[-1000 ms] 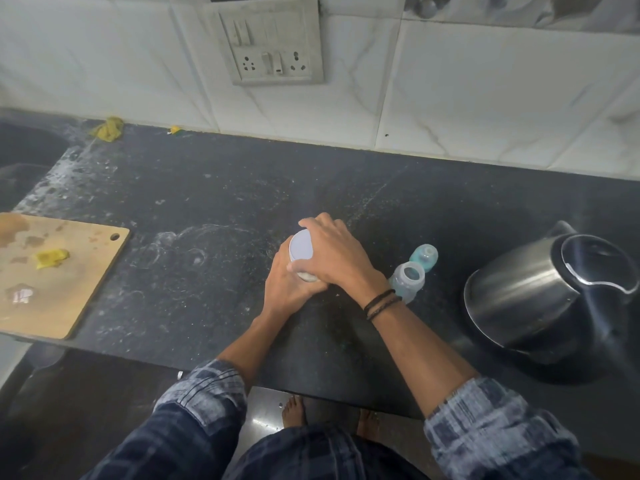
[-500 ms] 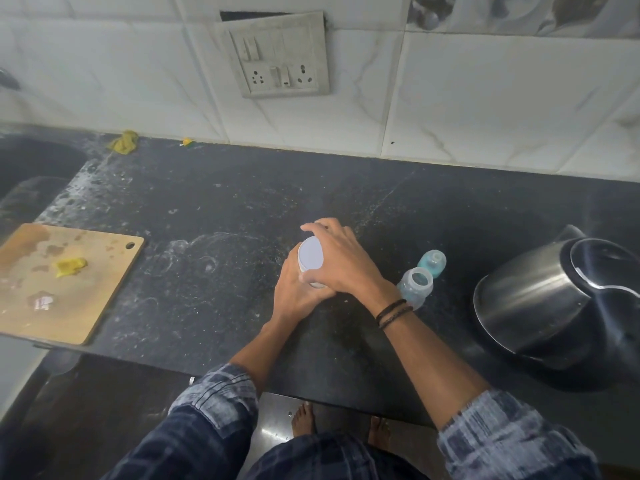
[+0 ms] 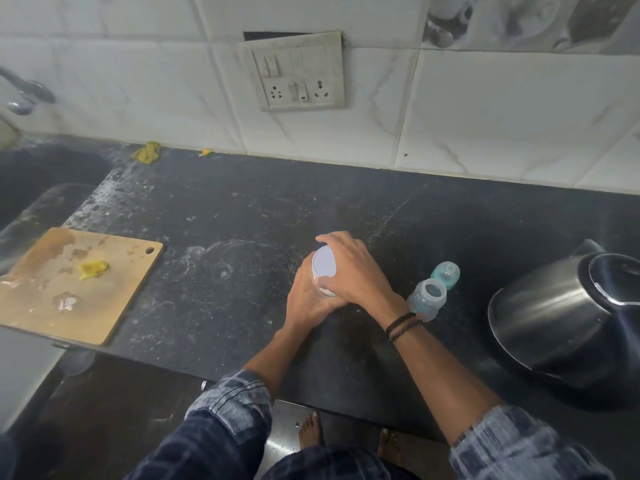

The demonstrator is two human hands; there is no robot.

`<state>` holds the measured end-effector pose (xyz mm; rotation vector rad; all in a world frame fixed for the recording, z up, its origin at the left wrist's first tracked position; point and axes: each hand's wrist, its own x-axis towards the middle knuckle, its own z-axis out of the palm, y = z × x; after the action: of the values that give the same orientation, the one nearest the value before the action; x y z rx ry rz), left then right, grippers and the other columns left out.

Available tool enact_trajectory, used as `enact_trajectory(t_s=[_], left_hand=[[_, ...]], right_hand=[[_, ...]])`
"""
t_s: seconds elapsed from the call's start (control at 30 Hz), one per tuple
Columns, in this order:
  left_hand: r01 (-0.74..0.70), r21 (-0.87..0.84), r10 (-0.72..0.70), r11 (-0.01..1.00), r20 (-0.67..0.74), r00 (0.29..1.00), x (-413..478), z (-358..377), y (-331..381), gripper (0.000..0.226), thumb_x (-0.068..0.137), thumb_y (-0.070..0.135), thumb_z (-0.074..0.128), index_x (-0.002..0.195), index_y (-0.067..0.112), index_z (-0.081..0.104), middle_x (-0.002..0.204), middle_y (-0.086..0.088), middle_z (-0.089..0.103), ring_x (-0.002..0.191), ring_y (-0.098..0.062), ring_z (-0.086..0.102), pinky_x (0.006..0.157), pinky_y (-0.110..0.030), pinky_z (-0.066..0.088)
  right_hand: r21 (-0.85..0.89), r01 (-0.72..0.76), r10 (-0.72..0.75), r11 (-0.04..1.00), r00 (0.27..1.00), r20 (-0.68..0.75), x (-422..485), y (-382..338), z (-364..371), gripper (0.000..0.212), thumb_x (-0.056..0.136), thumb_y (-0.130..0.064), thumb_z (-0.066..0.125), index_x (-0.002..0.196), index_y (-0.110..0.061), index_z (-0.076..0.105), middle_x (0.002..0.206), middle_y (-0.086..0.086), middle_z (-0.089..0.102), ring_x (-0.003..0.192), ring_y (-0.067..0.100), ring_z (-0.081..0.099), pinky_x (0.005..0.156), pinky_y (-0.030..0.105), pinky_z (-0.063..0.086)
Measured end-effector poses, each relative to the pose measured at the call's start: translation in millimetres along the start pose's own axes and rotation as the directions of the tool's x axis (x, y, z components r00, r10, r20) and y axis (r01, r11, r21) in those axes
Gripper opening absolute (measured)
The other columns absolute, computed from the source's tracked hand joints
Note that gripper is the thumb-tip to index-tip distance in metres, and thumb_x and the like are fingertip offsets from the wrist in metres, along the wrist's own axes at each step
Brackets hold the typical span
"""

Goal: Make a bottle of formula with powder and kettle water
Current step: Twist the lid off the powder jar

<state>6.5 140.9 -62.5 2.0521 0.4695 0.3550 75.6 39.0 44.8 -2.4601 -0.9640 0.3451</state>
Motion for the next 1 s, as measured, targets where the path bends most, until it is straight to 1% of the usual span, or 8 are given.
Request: enact_trajectory(t_s=[0.1, 0.27, 0.33, 0.43, 0.6, 0.73, 0.83, 1.0], left_hand=[[0.011, -0.006, -0.011, 1.000, -0.002, 1.000, -1.2, 0.2, -0.7, 0.100, 0.059, 0.067, 0.085, 0.144, 0.039, 0.041, 0.143, 0.017, 0.047, 0.133, -0.003, 0.045, 0.106, -0.038, 0.047], [-0.002, 0.002, 0.002, 1.000, -0.002, 1.000, 0.5, 0.0, -0.4, 0.099, 0.060, 0.066, 0.087, 0.144, 0.038, 0.042, 0.142, 0.017, 0.049, 0.132, -0.002, 0.046, 0.106, -0.037, 0.046], [0.005, 0.012, -0.005, 1.000, -0.002, 1.000, 0.3, 0.5, -1.1, 0.100, 0.060, 0.068, 0.084, 0.145, 0.038, 0.041, 0.142, 0.016, 0.047, 0.132, -0.004, 0.046, 0.106, -0.039, 0.047], [0.013, -0.005, -0.013, 1.000, -0.002, 1.000, 0.1, 0.8, -3.9, 0.102, 0.058, 0.067, 0.088, 0.144, 0.039, 0.042, 0.142, 0.018, 0.048, 0.133, -0.004, 0.047, 0.106, -0.041, 0.047], [0.006, 0.021, -0.006, 1.000, -0.007, 1.000, 0.8, 0.9, -3.3, 0.103, 0.059, 0.067, 0.087, 0.145, 0.036, 0.040, 0.143, 0.015, 0.048, 0.133, -0.005, 0.046, 0.106, -0.041, 0.048], [0.012, 0.002, -0.012, 1.000, -0.016, 1.000, 0.0, 0.2, -2.8, 0.102, 0.057, 0.065, 0.090, 0.143, 0.040, 0.041, 0.141, 0.019, 0.049, 0.132, -0.004, 0.047, 0.105, -0.040, 0.048], [0.017, 0.017, -0.016, 1.000, -0.012, 1.000, -0.2, 0.0, -2.2, 0.104, 0.058, 0.067, 0.088, 0.145, 0.040, 0.038, 0.143, 0.018, 0.046, 0.132, -0.005, 0.046, 0.104, -0.040, 0.048], [0.009, -0.010, -0.009, 1.000, -0.016, 1.000, -0.1, 0.2, -1.8, 0.099, 0.058, 0.059, 0.092, 0.141, 0.039, 0.043, 0.140, 0.018, 0.049, 0.131, -0.003, 0.047, 0.106, -0.038, 0.047]], right_hand=[[-0.019, -0.007, 0.007, 1.000, 1.000, -0.017, 0.2, -0.3, 1.4, 0.078, 0.083, -0.032, 0.079, 0.151, -0.030, 0.040, 0.151, -0.004, 0.042, 0.135, 0.024, 0.042, 0.102, 0.038, 0.046], [0.042, 0.008, -0.009, 0.999, 1.000, 0.026, 0.2, 1.5, 1.1, 0.077, 0.083, -0.017, 0.076, 0.150, -0.029, 0.040, 0.156, -0.008, 0.039, 0.142, 0.023, 0.035, 0.109, 0.039, 0.043], [0.011, 0.005, -0.005, 1.000, 1.000, 0.015, -0.4, 1.7, 2.1, 0.078, 0.083, -0.023, 0.078, 0.150, -0.030, 0.040, 0.158, -0.008, 0.035, 0.142, 0.023, 0.034, 0.108, 0.040, 0.042], [0.014, -0.026, 0.025, 1.000, 1.000, 0.008, -0.8, 3.6, 4.7, 0.076, 0.082, -0.025, 0.078, 0.149, -0.031, 0.042, 0.151, -0.008, 0.044, 0.138, 0.023, 0.040, 0.105, 0.038, 0.044], [0.046, 0.009, -0.010, 0.999, 1.000, 0.020, 0.0, 4.8, 2.4, 0.081, 0.081, -0.019, 0.078, 0.151, -0.033, 0.039, 0.161, -0.008, 0.030, 0.146, 0.022, 0.026, 0.112, 0.043, 0.040], [0.052, -0.016, 0.015, 0.999, 1.000, 0.027, 0.3, 6.6, 4.7, 0.076, 0.082, -0.019, 0.077, 0.148, -0.034, 0.043, 0.151, -0.010, 0.043, 0.144, 0.021, 0.029, 0.110, 0.040, 0.042], [0.078, 0.002, -0.004, 0.997, 0.999, 0.036, 1.2, 7.1, 4.8, 0.079, 0.080, -0.014, 0.075, 0.148, -0.034, 0.042, 0.157, -0.011, 0.035, 0.148, 0.020, 0.019, 0.115, 0.042, 0.036], [0.064, -0.027, 0.025, 0.998, 0.999, 0.030, 1.1, 6.2, 4.2, 0.074, 0.083, -0.020, 0.076, 0.147, -0.034, 0.044, 0.149, -0.009, 0.044, 0.140, 0.022, 0.034, 0.108, 0.040, 0.042]])
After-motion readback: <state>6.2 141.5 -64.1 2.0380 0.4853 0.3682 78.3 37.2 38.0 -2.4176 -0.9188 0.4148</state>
